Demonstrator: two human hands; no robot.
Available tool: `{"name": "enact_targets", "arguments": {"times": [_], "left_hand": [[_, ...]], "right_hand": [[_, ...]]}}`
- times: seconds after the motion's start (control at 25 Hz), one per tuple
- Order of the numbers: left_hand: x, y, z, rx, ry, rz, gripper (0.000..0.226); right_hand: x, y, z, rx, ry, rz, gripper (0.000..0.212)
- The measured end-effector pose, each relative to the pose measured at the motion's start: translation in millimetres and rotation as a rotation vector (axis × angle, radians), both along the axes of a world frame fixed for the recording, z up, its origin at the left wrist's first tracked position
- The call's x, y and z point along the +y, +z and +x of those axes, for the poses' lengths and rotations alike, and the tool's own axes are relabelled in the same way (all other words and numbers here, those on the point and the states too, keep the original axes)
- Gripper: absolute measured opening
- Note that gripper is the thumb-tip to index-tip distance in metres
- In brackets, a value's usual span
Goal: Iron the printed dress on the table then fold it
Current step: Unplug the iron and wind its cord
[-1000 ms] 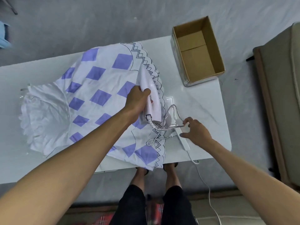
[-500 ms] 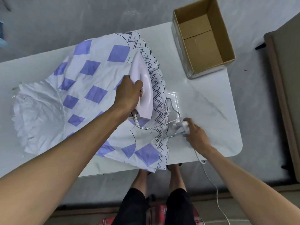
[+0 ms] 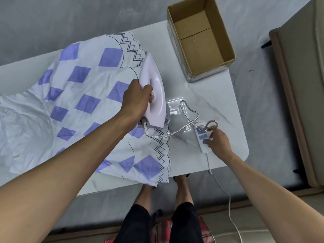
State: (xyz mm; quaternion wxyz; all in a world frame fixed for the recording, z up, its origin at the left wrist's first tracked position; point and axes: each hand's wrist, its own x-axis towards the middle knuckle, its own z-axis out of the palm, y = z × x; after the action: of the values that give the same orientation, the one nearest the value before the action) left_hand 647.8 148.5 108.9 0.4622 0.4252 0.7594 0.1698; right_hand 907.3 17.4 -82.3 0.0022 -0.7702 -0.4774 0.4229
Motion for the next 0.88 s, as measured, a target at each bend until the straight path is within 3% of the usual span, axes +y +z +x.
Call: {"name": "enact_targets", "arguments": {"times": [0.08,0.56,0.64,0.72,0.8,0.88], "left_hand": [[-0.4,0.0,-0.3,0.002,0.001,-0.005,0.016],[-0.9,-2.3,-5.4,0.024,0.011,-0.015,0.015],[-2.3,1.4,-5.2,0.026,-0.001,-0.011,0.014],[-2.0,6.1,-6.0,0.029,-0.032,-0.006,0.015],[-2.2,11.5,-5.1,0.047,-0.086,0.005,0.017],[-3.1,14.1,-3.6,0.069,-0.136,0.022,0.021]], "right_hand": [[-5.8,-1.0,1.5,0.031,-0.006,-0.013,0.048],[0.4,-2.2,8.6,0.034,-0.155,-0.111,0.043],[6.5,5.2,13.5,0.059,-0.188,-0.117,0.028],[28.0,17.6,13.9,0.187,-0.395,-0.185,0.012],[56.1,34.0,11.0,0.328,-0.543,-0.328,0.031],[78.3,49.4,1.3,0.399,-0.494,-0.527,0.033]]}}
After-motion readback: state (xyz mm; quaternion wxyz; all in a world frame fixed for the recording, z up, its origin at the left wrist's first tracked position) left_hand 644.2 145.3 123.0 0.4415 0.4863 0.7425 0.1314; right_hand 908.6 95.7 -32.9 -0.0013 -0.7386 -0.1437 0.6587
